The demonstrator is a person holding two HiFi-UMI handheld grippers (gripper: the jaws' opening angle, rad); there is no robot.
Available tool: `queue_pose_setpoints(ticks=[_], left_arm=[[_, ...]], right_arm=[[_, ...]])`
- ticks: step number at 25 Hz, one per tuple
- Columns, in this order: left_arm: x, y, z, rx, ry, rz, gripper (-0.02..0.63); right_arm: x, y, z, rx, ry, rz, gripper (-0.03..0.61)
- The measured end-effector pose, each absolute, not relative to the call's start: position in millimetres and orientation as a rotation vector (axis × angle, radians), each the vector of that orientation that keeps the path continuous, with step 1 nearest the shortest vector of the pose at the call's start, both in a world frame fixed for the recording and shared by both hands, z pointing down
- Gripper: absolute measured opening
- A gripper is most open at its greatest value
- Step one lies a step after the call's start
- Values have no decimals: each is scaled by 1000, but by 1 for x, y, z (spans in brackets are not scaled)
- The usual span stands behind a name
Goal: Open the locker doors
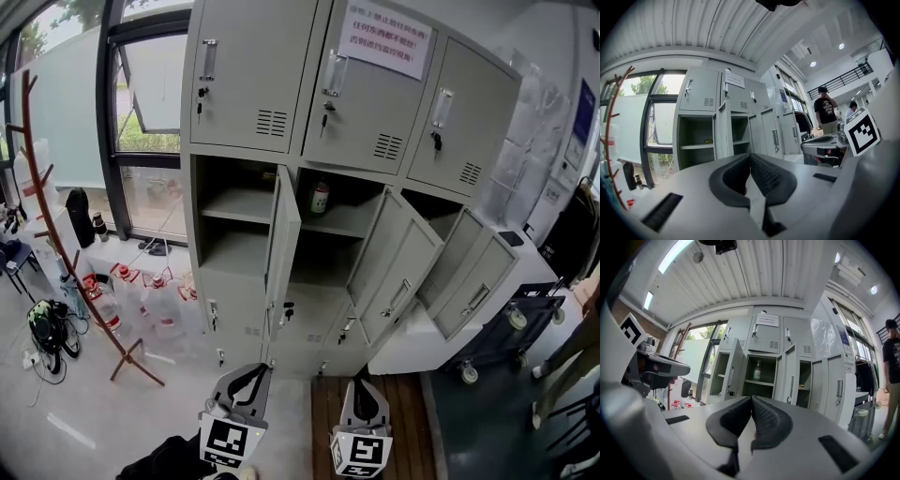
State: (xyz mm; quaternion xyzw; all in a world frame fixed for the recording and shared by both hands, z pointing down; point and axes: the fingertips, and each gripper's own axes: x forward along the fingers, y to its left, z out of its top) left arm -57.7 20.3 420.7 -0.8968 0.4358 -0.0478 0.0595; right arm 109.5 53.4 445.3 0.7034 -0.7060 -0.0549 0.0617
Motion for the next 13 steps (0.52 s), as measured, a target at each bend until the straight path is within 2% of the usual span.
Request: queue_pose_setpoints(ticks=[13], left_arm=[[-56, 11, 422, -2719, 1320, -149, 23]], right_arm=[[112, 46, 446, 2129, -2130, -160, 15]])
